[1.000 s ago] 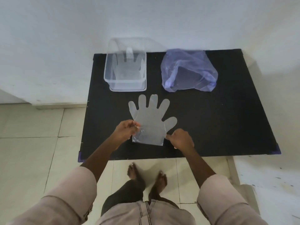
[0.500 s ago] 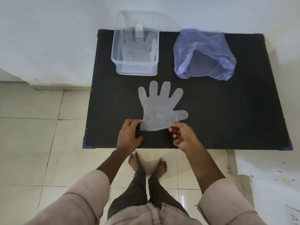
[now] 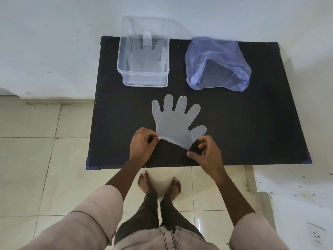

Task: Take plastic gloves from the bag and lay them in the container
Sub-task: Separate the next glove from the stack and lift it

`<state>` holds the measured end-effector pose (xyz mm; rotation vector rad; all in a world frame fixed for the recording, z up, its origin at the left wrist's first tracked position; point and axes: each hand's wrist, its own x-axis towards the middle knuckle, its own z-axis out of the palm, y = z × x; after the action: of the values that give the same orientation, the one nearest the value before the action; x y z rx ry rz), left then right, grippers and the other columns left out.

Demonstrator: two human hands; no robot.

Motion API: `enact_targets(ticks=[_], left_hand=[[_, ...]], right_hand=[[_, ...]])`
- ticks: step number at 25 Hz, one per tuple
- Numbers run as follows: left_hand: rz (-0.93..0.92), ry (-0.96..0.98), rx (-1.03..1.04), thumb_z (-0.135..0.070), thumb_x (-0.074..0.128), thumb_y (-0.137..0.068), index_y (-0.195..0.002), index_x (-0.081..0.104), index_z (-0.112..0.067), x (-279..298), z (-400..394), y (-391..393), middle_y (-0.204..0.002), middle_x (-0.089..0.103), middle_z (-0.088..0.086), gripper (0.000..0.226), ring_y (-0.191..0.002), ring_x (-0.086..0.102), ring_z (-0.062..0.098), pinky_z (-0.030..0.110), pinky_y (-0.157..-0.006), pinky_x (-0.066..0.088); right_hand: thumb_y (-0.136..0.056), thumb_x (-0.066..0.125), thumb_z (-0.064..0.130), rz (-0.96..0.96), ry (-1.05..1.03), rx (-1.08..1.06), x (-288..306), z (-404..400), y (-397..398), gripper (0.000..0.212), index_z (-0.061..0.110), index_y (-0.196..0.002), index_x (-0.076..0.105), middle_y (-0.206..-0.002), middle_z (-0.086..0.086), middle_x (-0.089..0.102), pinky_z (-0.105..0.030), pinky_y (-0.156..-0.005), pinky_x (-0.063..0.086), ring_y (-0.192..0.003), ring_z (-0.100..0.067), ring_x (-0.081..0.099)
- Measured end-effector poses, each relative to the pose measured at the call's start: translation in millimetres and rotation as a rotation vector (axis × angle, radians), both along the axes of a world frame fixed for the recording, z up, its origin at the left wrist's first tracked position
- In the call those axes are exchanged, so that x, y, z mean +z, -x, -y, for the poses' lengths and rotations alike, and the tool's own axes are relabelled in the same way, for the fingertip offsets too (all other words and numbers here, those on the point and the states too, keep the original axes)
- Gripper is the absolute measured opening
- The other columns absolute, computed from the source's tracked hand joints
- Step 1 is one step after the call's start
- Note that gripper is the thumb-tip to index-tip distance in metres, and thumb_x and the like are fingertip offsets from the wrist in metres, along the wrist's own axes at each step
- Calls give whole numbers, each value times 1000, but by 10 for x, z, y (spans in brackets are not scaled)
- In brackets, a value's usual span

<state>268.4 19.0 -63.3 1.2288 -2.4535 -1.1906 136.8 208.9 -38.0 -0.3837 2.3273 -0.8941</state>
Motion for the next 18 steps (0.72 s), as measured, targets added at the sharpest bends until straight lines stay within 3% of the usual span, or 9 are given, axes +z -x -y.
enact_targets(ticks=[2,6,9,13,18], left_hand=[[2,-4,-26,-22,72,-84,-88,75,-18,46,21,27,-94,65,-1,6,-85,59,14,31,-79,53],[2,-49,-13,-21,73,-84,-86,75,-17,99,9,72,-92,63,-4,5,-83,58,12,28,-79,53],[8,-86,16,-22,74,-83,-85,75,-16,117,10,95,-93,64,-3,6,-83,60,12,27,-79,53],[31,-120,-2,-20,75,-81,-82,76,-15,143,69,75,-93,67,1,5,-80,61,13,31,-79,56],[35,-117,-20,-24,77,-79,-82,76,-15,285,222,72,-93,66,0,9,-76,59,11,25,-74,53]], right_hand=[[-66,85,35,-222,-130,220,-58,-48,-38,67,26,-122,48,-116,3,51,-23,-78,50,-95,-14,56],[-68,83,38,-368,-186,352,-84,11,-101,67,28,-125,49,-123,-2,48,-34,-81,56,-100,-20,60],[-73,79,38,-413,-196,274,-115,31,-150,53,25,-118,55,-115,-1,53,-34,-76,58,-93,-17,61],[-84,70,23,-522,11,103,-122,91,-188,11,14,-91,69,-94,-6,65,-32,-63,58,-72,-19,64],[-83,71,13,-428,261,30,0,158,-44,5,9,-87,71,-89,-5,62,-22,-68,53,-74,-13,60]])
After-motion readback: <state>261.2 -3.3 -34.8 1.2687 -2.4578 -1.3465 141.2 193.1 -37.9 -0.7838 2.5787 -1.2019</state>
